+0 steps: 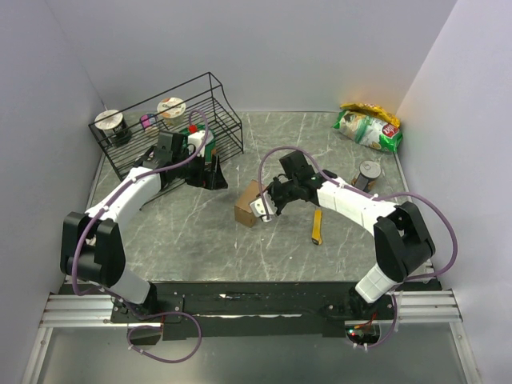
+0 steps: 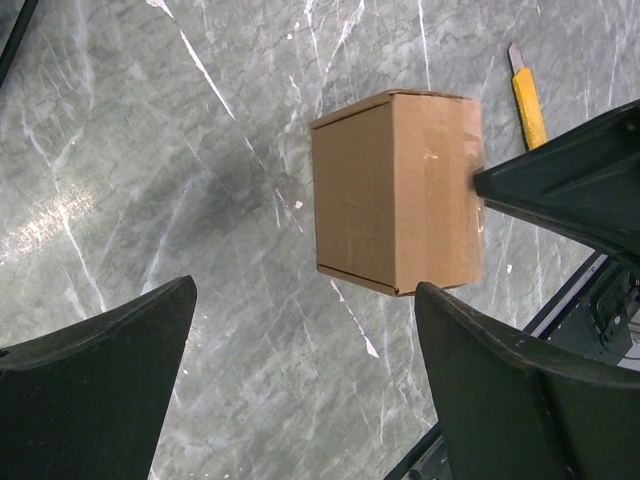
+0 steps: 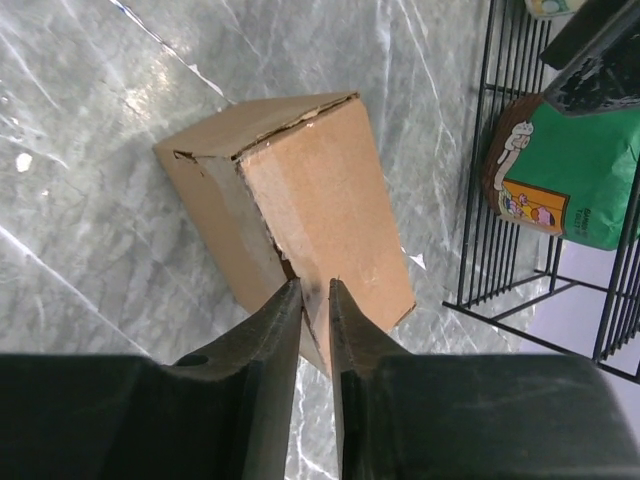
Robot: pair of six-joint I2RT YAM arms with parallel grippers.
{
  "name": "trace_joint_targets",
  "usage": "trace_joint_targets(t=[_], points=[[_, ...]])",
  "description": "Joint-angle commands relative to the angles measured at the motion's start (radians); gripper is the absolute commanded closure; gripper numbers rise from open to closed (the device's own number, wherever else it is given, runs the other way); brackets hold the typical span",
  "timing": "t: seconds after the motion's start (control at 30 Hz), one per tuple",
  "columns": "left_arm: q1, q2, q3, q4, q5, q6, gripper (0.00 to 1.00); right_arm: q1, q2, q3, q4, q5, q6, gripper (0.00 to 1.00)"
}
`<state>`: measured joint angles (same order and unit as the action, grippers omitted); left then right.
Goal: Unpack the express box
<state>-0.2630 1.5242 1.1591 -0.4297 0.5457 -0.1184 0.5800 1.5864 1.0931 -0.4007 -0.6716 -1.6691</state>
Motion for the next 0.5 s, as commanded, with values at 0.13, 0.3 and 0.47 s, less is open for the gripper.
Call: trace_joint_targets(t=[0.13,0.3,0.47], points=[[0.005,0.008,0.001,0.031,0.026,-0.012,0.03,0.009,0.026,0.010,0.017,0.018,-0.078,0.81],[0.005,0.010,0.002,0.028,0.026,-0.010,0.03,0.011,0.015,-0.022,0.048,0.007,-0.087,0.95],[0.007,0.008,0.004,0.025,0.008,0.002,0.04,0.012,0.004,0.016,0.060,0.015,0.003,1.00]])
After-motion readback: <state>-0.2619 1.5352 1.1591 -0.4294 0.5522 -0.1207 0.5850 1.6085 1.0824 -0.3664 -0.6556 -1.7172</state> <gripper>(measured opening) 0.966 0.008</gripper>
